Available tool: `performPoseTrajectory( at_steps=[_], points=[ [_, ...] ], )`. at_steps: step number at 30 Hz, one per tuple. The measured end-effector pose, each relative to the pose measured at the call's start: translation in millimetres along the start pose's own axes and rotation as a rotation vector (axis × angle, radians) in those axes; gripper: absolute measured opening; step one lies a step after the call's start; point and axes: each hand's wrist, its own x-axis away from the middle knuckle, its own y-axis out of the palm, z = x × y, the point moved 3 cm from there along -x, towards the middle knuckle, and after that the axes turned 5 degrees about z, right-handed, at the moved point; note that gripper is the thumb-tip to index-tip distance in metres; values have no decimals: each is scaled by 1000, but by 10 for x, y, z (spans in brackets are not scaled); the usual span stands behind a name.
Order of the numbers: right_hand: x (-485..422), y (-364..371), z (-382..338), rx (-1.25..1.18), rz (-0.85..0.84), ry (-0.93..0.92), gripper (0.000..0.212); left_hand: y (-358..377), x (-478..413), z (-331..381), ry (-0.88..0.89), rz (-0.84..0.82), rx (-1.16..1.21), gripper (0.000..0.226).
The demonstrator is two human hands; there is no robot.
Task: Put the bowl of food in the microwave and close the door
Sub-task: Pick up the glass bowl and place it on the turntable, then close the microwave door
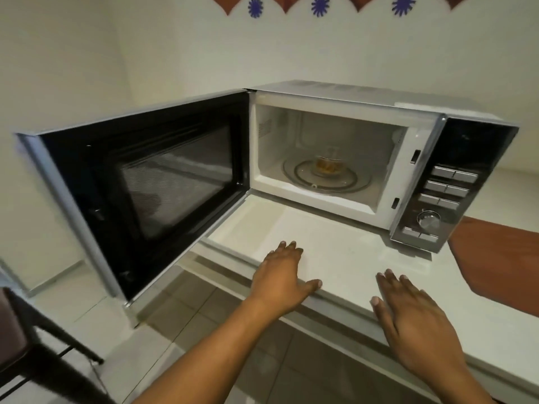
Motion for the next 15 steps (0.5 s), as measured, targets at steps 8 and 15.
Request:
performPoseTrajectory(
  at_steps=[8, 15],
  points=[
    [-36, 29, 9, 10, -10, -24, 79, -1424, 926, -124, -5, 668, 76, 84],
    [-281, 367, 212, 38, -12, 69, 102, -2480, 1315, -396, -128, 1070, 69, 100]
  ],
)
